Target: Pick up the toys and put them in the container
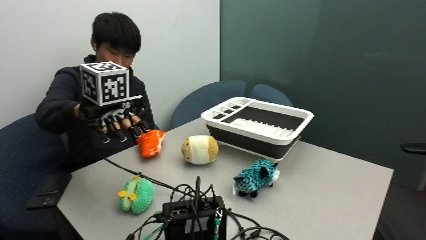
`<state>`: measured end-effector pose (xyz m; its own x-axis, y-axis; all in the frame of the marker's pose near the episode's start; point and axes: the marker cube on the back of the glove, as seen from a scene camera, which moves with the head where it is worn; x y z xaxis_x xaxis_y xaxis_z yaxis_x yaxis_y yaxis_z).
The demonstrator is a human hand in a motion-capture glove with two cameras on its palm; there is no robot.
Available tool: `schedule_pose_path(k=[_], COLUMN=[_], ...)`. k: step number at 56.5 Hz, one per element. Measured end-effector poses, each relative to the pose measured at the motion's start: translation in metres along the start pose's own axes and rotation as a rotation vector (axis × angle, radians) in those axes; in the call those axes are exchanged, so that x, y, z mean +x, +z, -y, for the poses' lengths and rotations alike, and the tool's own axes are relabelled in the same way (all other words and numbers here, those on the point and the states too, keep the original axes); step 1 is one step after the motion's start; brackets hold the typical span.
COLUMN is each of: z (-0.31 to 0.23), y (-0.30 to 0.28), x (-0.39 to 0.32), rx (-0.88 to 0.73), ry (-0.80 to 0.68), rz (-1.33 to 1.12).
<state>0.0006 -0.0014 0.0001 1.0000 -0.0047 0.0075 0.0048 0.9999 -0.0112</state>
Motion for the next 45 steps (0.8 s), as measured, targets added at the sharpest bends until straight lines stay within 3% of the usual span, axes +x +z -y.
schedule_pose_path(k=[18,36,45], z=[0.038,0.063,0.077], y=[0.04,0.113,0.124], x=[0.024,0.037,0.038], rx=[-0.181,-0.4,-0.329], ry=[-0.001,-0.009,-0.035], rz=[-0.082,0.061,-0.01])
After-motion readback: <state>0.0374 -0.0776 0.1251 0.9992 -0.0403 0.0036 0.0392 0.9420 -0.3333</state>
